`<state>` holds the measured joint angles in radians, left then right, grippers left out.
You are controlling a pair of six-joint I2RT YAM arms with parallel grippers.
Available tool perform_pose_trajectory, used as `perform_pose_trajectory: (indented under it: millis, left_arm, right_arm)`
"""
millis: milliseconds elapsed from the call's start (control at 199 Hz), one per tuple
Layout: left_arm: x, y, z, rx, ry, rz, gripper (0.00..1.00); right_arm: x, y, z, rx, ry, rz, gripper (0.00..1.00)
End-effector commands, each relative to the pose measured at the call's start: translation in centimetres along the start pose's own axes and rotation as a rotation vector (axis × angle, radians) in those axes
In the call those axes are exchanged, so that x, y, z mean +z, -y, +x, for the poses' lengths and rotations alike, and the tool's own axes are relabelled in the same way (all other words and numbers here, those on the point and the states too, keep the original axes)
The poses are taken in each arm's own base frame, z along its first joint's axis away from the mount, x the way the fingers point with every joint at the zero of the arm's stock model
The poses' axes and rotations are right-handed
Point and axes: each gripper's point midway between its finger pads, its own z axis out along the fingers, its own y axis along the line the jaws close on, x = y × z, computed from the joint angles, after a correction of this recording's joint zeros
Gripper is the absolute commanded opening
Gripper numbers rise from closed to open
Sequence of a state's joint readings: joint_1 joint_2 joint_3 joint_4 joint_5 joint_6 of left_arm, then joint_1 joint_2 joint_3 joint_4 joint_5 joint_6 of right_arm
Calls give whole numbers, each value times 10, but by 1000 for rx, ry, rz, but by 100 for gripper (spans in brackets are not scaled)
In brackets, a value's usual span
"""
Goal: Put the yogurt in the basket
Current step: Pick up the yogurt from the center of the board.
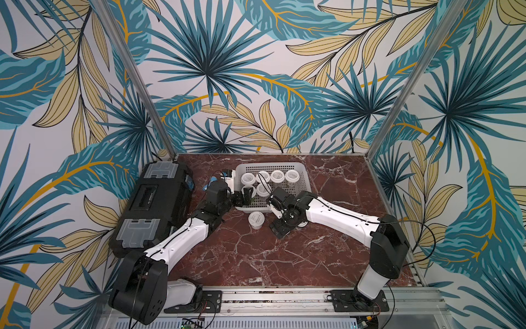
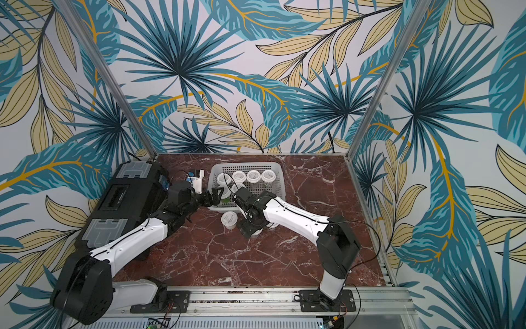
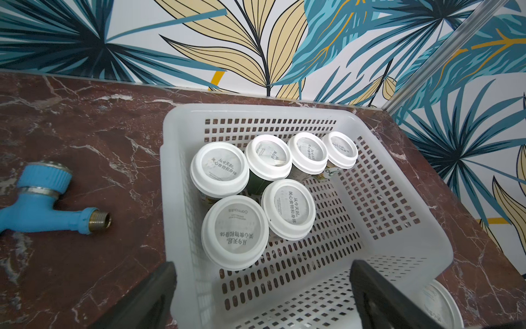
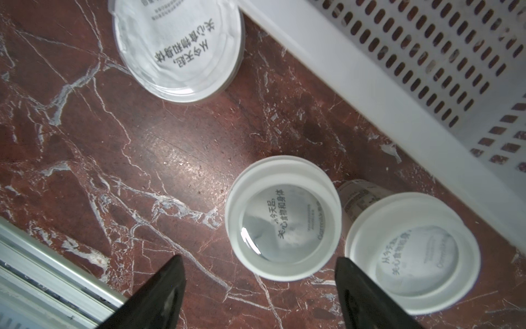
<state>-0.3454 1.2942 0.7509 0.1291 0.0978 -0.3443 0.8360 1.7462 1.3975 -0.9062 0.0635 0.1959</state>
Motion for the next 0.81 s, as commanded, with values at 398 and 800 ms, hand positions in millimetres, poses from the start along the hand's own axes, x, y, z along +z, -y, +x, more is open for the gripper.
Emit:
perform_pose_trajectory:
  millis: [398, 800]
  left_arm:
    - [-4, -2, -15, 8, 38, -30, 100]
    - [-5, -2, -16, 9, 43, -29, 100]
  right_arm:
    - [19, 6, -1, 44, -21, -4, 86]
    - [0, 2, -7, 54, 43, -41, 86]
